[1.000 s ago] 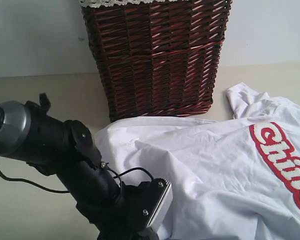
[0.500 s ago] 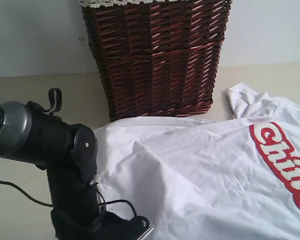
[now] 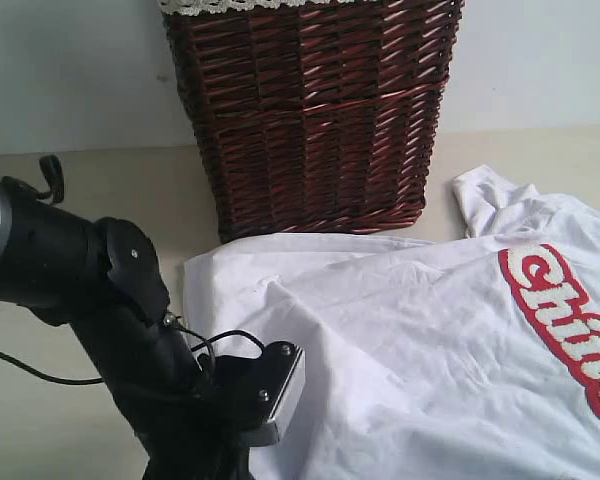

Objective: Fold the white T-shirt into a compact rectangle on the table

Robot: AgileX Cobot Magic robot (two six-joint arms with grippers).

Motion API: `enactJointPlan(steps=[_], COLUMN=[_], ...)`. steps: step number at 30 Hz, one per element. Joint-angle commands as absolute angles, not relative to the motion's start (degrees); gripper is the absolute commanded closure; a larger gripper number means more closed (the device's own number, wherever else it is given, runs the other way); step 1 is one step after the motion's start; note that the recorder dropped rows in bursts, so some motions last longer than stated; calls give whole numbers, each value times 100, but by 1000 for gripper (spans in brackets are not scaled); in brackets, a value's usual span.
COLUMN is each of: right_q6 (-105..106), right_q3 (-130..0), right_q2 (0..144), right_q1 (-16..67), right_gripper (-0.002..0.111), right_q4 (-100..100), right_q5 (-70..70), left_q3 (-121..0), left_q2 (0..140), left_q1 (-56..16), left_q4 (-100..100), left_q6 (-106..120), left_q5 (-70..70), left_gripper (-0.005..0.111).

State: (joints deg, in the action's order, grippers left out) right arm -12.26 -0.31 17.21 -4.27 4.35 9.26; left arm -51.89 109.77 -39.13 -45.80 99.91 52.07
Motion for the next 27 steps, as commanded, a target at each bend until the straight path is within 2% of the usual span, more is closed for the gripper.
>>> enactJointPlan(steps=[1,4,8,15,21,27], right_q6=[-1209,-1209,-1209,-1209,-1209,-1209], right_q3=[0,0,0,0,0,0], right_q2=[1677,1677,1677,1677,1677,1677], right_q1=[-404,-404,-404,-404,-404,-404], right_gripper=[108,108,108,108,108,108], right_q4=[464,464,464,464,464,464], right_q5=[865,865,865,865,865,865], left_q3=[-5196,-5124,-4908,-4884,-5056,-5134], left_q2=[11067,11067,11067,10876,10855,10936], left_q1=[-4008,-4008,-3997,-3997,-3997,-4009], left_q4=[-3783,-3060,-3156,-3409,-4496,-4336], left_q6=[9536,9101,9072,9042,9548,9618], left_q5=[4823,4790,4726,5849,5264,4443], left_gripper=[107,107,107,107,107,107])
